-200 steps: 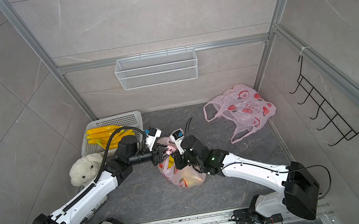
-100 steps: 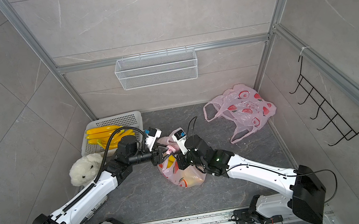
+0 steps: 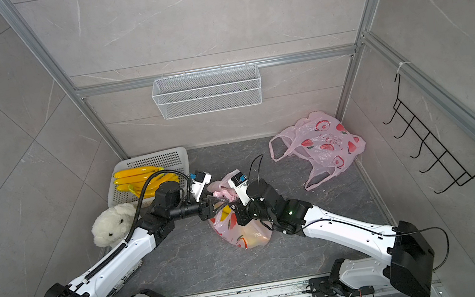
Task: Place the banana into a plastic bag & tie a knot
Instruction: Cross the plastic bag at the center of the board.
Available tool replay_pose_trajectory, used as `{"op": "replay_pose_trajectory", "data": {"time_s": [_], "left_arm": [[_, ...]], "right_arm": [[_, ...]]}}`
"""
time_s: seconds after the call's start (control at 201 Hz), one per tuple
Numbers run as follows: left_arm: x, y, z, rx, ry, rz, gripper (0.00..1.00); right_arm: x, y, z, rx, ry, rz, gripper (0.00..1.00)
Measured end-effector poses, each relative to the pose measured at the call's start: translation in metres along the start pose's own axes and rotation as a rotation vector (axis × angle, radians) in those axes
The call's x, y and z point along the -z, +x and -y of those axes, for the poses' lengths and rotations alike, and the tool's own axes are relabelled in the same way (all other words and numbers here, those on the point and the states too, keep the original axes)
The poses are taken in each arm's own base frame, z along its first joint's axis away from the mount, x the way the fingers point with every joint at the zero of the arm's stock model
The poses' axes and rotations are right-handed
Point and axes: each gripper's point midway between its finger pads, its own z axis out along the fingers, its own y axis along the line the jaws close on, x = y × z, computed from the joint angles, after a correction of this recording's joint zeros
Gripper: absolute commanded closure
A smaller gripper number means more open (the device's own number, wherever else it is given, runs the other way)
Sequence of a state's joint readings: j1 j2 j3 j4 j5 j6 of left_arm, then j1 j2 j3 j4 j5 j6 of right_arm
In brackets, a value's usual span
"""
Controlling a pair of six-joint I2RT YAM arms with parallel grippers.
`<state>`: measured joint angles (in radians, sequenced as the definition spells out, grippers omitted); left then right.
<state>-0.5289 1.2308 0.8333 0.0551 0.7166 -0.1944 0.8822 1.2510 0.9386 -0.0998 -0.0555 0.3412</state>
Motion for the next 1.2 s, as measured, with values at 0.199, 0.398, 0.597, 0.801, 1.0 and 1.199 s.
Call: {"op": "replay_pose_trajectory", "data": {"time_s": [0.199, 0.398, 0.597, 0.801, 1.0, 1.199], "left_arm": [[0.001, -0.003, 0.016, -0.007, 0.091, 0.006, 0.5], [0.001, -0.002, 0.022, -0.003, 0.13, 0.001, 0.54], [-0.001, -0.001, 0.02, 0.014, 0.133, -0.004, 0.72], [-0.007, 0.003, 0.013, 0.037, 0.122, -0.021, 0.84], [-0.009, 0.005, 0.011, 0.047, 0.12, -0.028, 0.91], [-0.009, 0.005, 0.011, 0.048, 0.116, -0.029, 1.0]], "right_arm": [[-0.002, -0.001, 0.0, 0.002, -0.002, 0.005, 1.0], [-0.007, -0.001, 0.0, 0.002, -0.004, 0.007, 1.0], [-0.009, 0.0, 0.001, 0.002, -0.003, 0.006, 1.0], [-0.011, 0.012, -0.003, 0.012, -0.02, -0.016, 1.0], [-0.011, 0.013, -0.007, 0.032, -0.031, -0.018, 1.0], [-0.011, 0.013, -0.006, 0.042, -0.024, -0.019, 0.91]]}}
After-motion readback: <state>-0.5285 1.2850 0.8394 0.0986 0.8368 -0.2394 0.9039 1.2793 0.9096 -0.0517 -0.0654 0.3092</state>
